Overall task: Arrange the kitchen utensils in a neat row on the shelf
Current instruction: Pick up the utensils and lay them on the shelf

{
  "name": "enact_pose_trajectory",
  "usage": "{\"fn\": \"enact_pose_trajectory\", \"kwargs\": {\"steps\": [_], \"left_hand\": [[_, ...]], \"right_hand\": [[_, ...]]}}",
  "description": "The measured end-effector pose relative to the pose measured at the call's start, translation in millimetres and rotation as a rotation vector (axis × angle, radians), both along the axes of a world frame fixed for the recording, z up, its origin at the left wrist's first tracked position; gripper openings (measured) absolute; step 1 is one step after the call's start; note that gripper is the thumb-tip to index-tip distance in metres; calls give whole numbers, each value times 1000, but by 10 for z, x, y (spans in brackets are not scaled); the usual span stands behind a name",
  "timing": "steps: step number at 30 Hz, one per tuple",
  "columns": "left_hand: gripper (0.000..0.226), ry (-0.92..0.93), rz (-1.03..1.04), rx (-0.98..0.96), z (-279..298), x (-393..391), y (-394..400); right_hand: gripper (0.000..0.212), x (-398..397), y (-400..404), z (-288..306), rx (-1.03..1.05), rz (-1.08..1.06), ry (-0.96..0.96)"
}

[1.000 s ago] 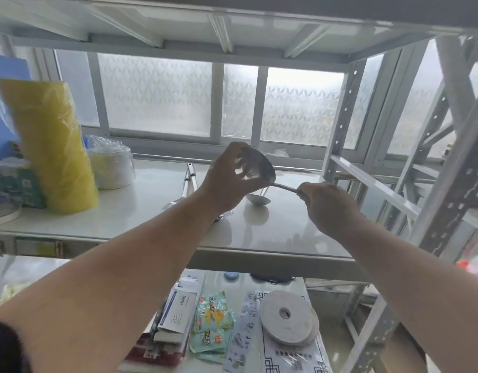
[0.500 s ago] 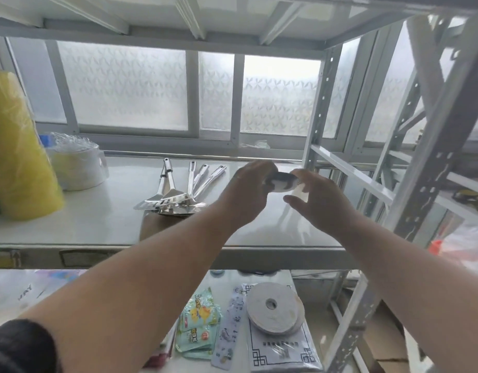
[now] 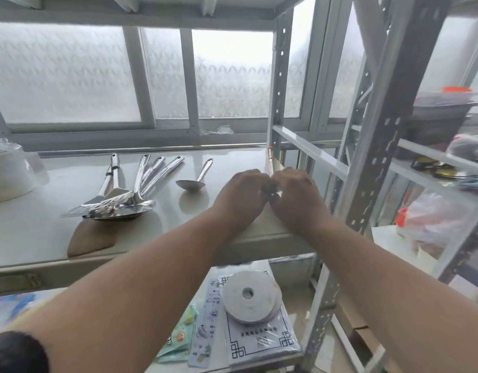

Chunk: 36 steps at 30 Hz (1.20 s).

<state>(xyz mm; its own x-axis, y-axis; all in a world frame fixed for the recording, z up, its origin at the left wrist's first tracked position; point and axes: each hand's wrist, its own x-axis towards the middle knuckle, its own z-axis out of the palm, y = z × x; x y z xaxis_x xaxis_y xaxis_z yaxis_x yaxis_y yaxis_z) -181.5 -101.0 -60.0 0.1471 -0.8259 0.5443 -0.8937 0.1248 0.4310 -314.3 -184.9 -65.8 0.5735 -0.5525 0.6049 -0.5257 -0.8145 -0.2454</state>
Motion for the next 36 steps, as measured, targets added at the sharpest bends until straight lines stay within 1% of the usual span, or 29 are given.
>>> {"fn": "enact_pose_trajectory", "kwargs": {"steps": [3,5,8,10,13,16,20,26,31,36], "left_hand": [[9,-9,-12,56,-49,33,-101],[10,-3,-2,101,-73,58,-140],[10,19,16,153,-70,53,-175],[11,30,15,187,-39,12,-191],[30,9,12,218,32,-110,-218],[31,68,24,221,32,-194,-263],[29,157,-10,174,-16,-174,-257],[14,168,38,113,-6,-167,-258],[8,235,119,105,-34,-132,-289],[8,230,107,122,-54,-124,-308]], "right_hand": [[11,-14,-19,21,90,-232,85],[16,-9,-4,52,139,-296,129],[25,-37,55,98,198,-301,140],[24,-56,91,96,200,-275,109],[18,-44,107,66,79,-224,61],[14,-57,94,67,104,-254,55],[20,-83,95,54,131,-273,7],[19,-116,52,39,184,-308,-94],[20,-202,-6,75,354,-286,-280],[22,-206,7,75,342,-289,-292]]}}
